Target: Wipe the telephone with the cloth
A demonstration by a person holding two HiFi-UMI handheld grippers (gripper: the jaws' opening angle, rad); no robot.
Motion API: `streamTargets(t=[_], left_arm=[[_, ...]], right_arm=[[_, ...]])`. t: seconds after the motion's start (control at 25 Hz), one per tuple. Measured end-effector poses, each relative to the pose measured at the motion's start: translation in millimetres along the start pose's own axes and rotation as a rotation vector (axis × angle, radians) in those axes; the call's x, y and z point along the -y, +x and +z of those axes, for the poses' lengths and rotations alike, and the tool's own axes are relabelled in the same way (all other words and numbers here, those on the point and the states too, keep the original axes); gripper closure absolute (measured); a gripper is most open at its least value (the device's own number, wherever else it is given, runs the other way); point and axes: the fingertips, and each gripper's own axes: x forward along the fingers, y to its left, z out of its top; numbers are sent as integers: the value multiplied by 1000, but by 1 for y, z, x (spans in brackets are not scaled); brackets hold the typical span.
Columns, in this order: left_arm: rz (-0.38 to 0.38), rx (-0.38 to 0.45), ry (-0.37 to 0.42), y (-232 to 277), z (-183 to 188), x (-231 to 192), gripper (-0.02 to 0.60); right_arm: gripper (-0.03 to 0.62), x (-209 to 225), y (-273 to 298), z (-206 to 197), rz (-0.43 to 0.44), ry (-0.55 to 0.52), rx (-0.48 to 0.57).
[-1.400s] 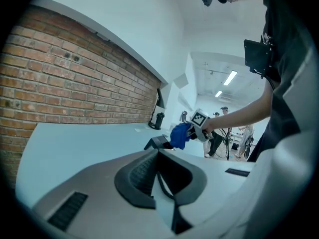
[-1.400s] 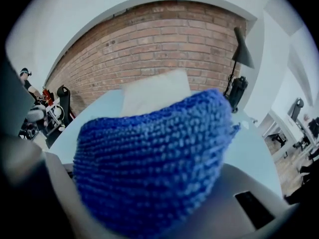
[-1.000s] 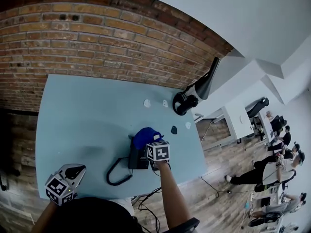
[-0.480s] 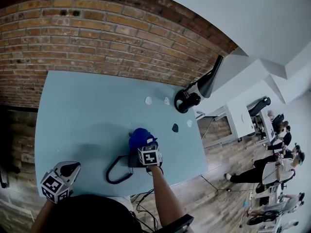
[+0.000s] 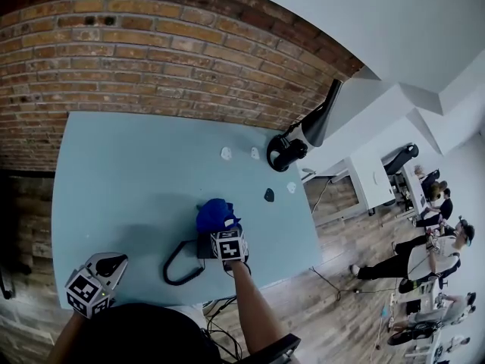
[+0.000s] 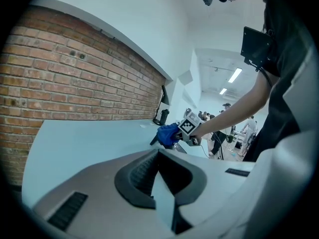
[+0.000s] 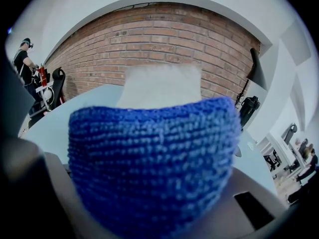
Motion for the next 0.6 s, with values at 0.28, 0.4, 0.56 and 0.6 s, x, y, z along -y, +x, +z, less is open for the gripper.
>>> streamTargets(t=[0.28, 0.4, 0.56, 0.6], left_arm=[[-8, 5, 2, -2, -1, 4, 591], [-13, 4, 6, -2, -2, 6, 591], [-24, 4, 10, -1, -3, 9, 591], [-26, 3, 11, -1, -3, 10, 591]], right_arm=[[510, -9, -10, -18, 5, 21, -23], [510, -13, -12, -29, 7, 23, -35], [510, -19, -16, -42, 14, 17, -55], [510, -21, -18, -45, 15, 19, -58]])
